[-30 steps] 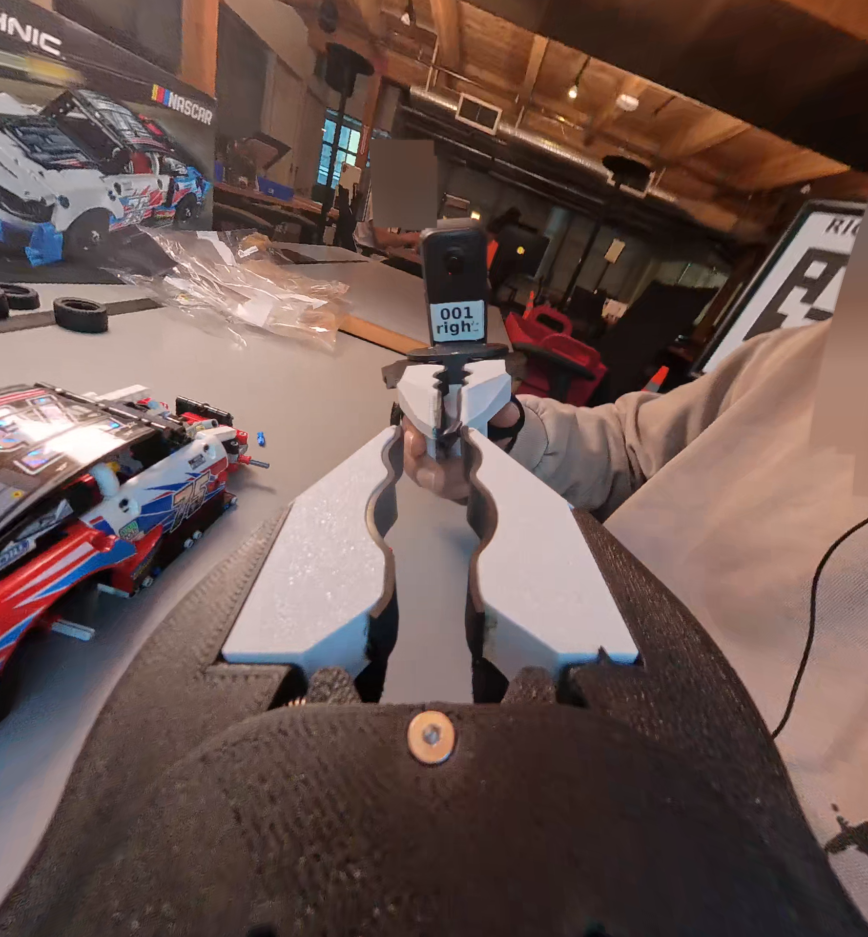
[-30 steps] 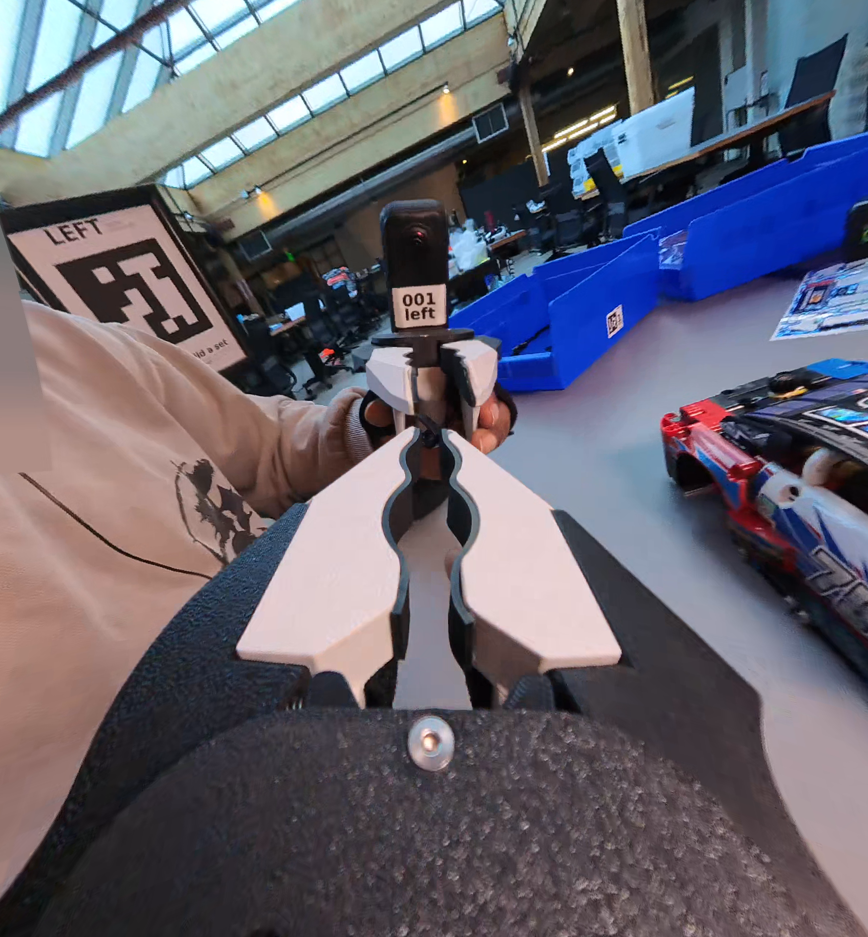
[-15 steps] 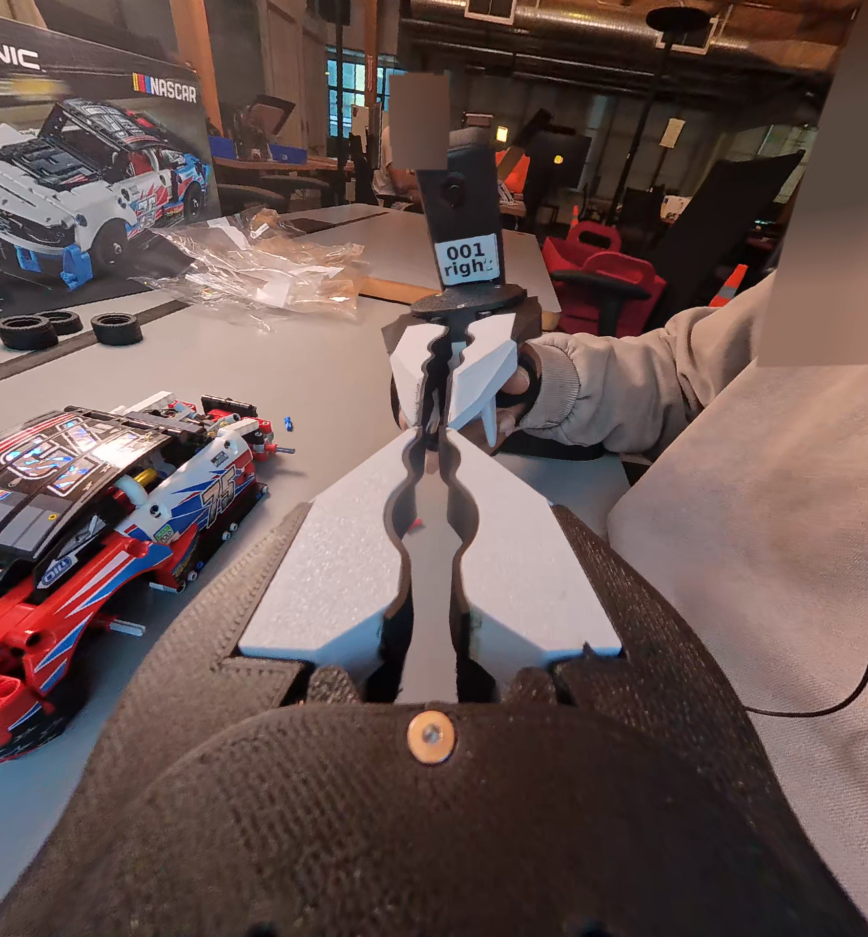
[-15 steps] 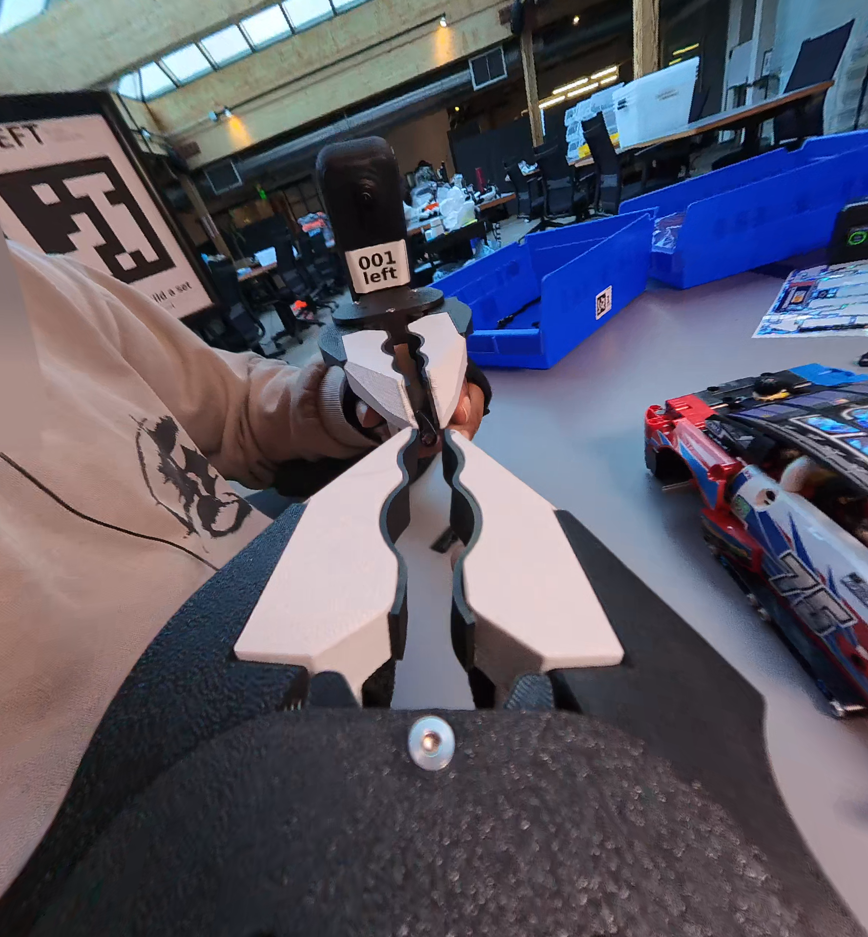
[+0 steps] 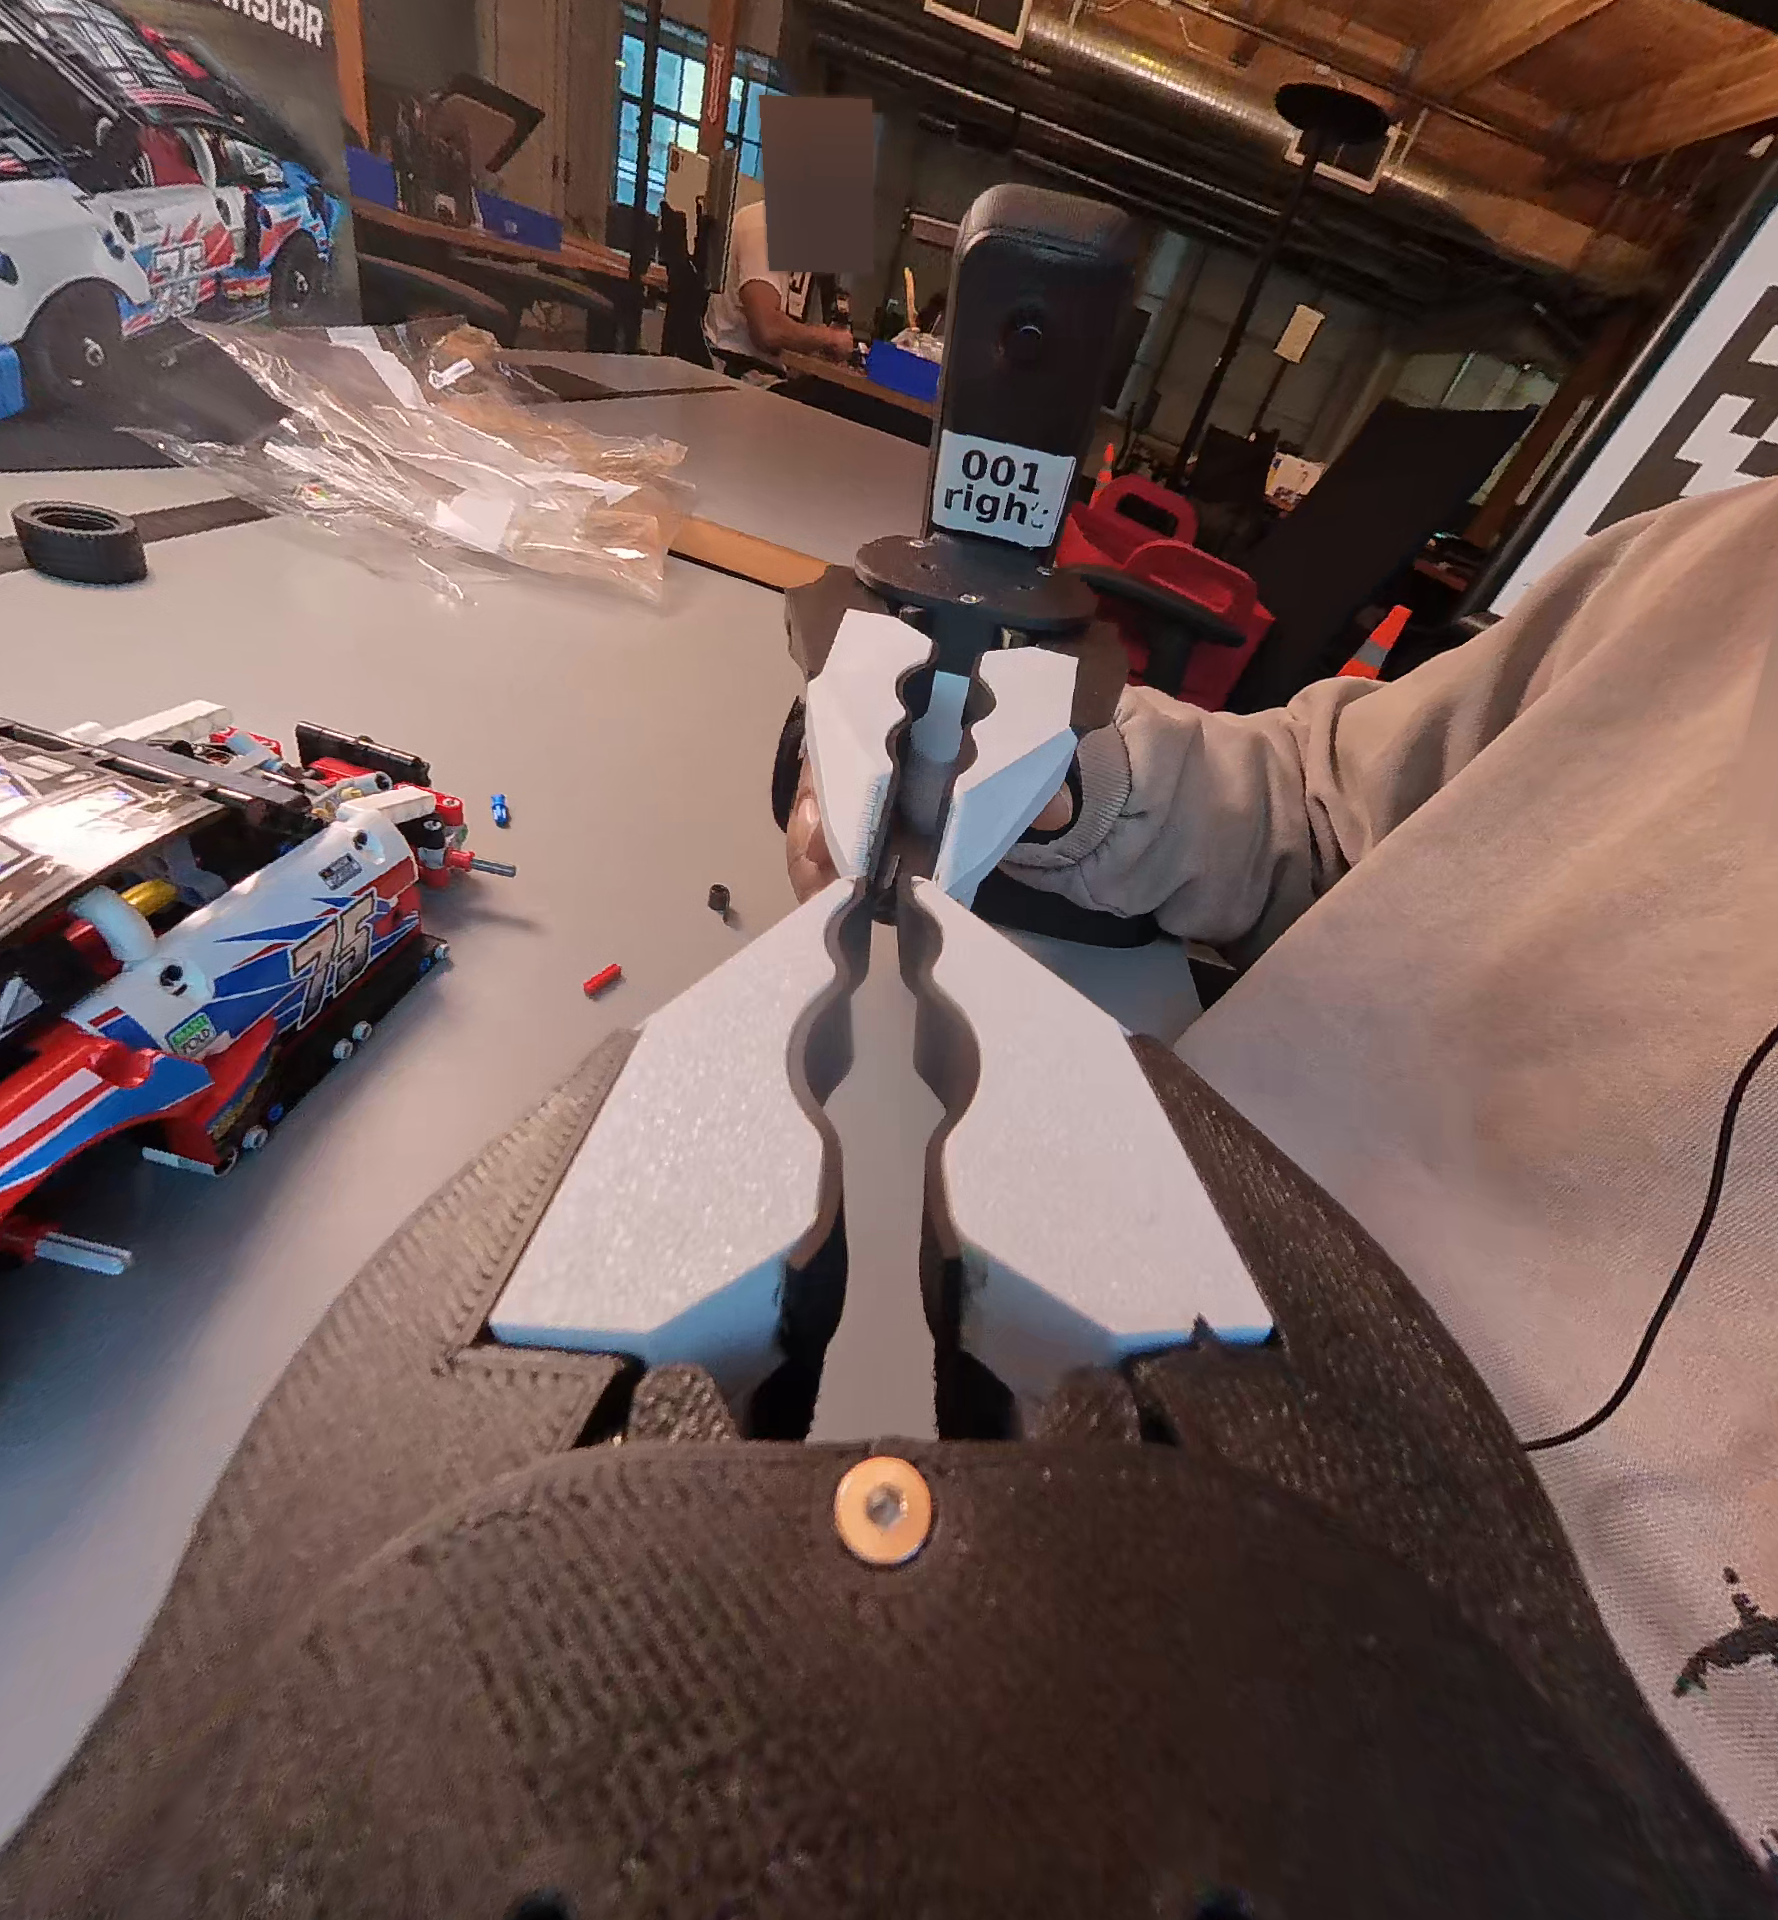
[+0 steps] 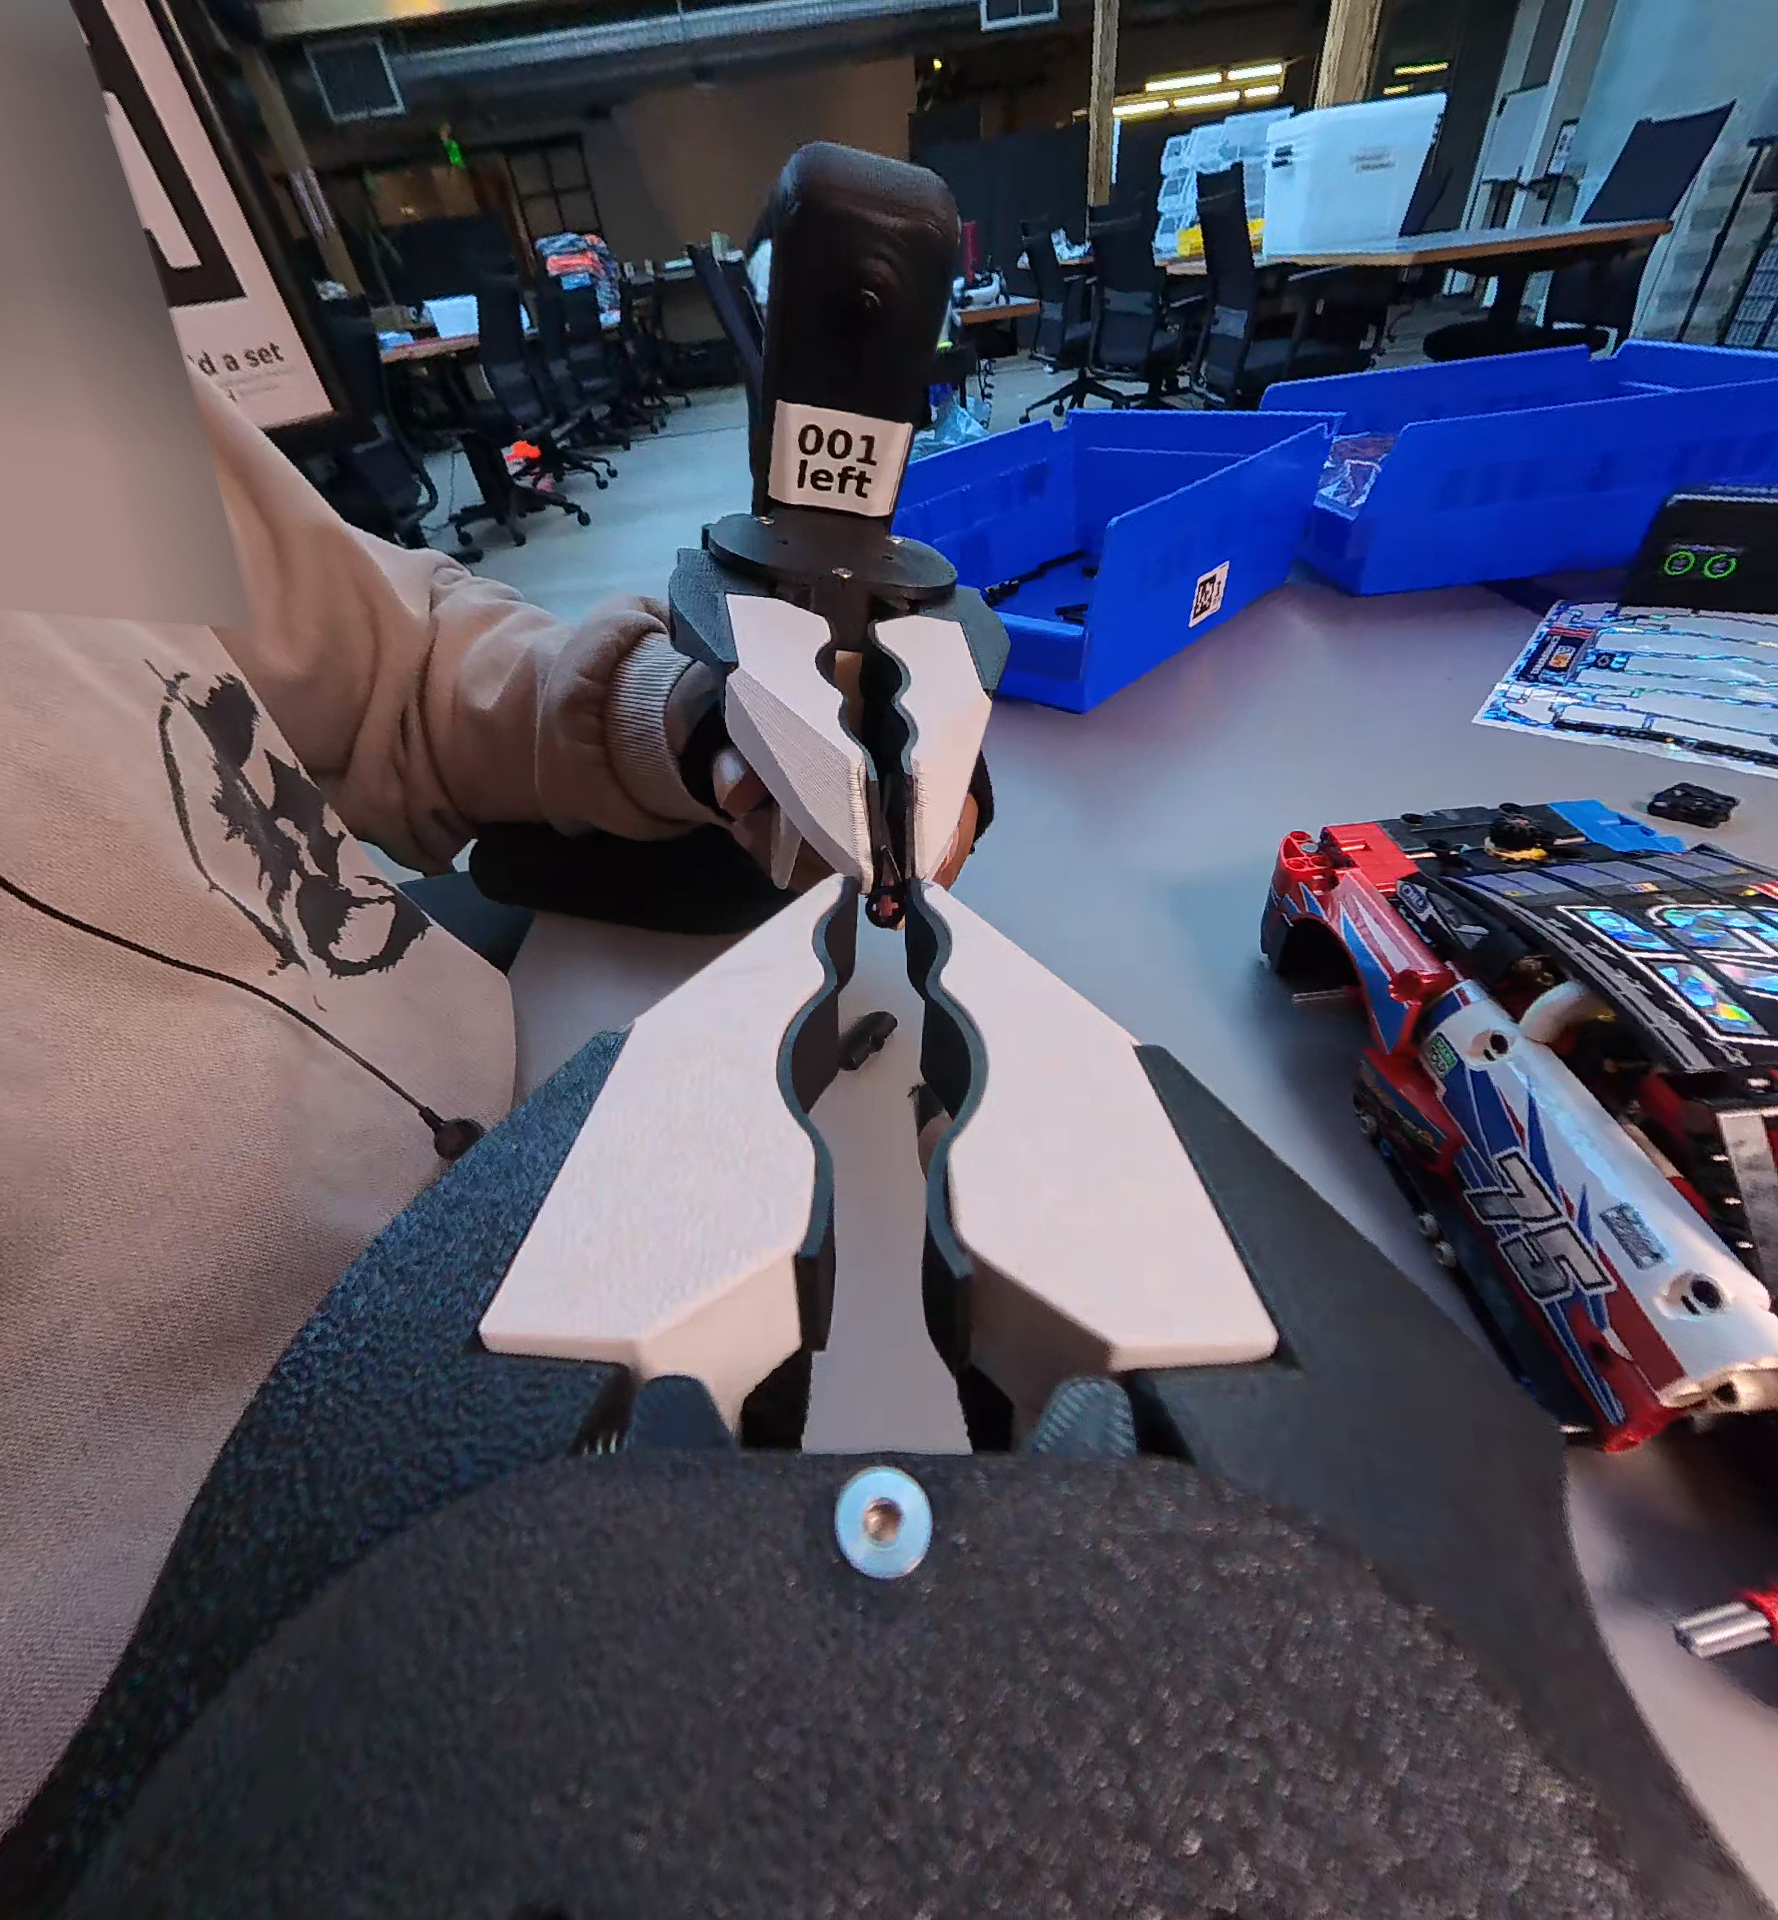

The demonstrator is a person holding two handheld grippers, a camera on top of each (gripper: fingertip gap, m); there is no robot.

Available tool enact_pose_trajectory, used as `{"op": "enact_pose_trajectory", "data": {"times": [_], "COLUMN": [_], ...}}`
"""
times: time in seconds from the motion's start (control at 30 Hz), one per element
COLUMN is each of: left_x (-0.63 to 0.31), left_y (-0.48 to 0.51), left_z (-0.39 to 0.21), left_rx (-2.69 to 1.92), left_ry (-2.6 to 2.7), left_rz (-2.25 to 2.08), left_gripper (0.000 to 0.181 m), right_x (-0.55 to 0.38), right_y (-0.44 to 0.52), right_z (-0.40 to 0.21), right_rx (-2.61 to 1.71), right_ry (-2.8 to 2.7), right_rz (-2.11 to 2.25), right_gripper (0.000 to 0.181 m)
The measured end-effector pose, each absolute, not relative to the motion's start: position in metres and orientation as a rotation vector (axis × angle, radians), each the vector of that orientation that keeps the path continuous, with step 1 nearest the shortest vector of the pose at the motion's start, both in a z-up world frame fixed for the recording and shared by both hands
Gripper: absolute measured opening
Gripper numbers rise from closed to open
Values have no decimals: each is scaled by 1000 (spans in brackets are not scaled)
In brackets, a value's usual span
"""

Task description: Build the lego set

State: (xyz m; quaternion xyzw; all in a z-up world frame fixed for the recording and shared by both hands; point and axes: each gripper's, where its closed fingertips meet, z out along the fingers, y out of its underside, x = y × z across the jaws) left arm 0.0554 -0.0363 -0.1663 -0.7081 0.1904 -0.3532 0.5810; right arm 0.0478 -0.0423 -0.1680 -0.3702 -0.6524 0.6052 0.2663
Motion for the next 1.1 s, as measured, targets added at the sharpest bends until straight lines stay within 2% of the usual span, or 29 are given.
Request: {"op": "enact_pose_trajectory", "data": {"times": [0.23, 0.73, 1.1], "left_x": [57, 57, 60], "left_y": [-37, -41, -42], "left_z": [-166, -169, -172], "left_rx": [-1647, -1659, -1649], "left_ry": [393, 527, 609], "left_rz": [-980, -777, -643], "left_gripper": [3, 0, 0], "right_x": [50, 51, 52], "right_y": [-43, -47, -49], "right_z": [-168, -173, -175], "right_rx": [-986, -975, -989], "right_ry": [-1775, -1801, -1820], "right_rz": [1660, 1654, 1674], "right_gripper": [5, 10, 6]}}
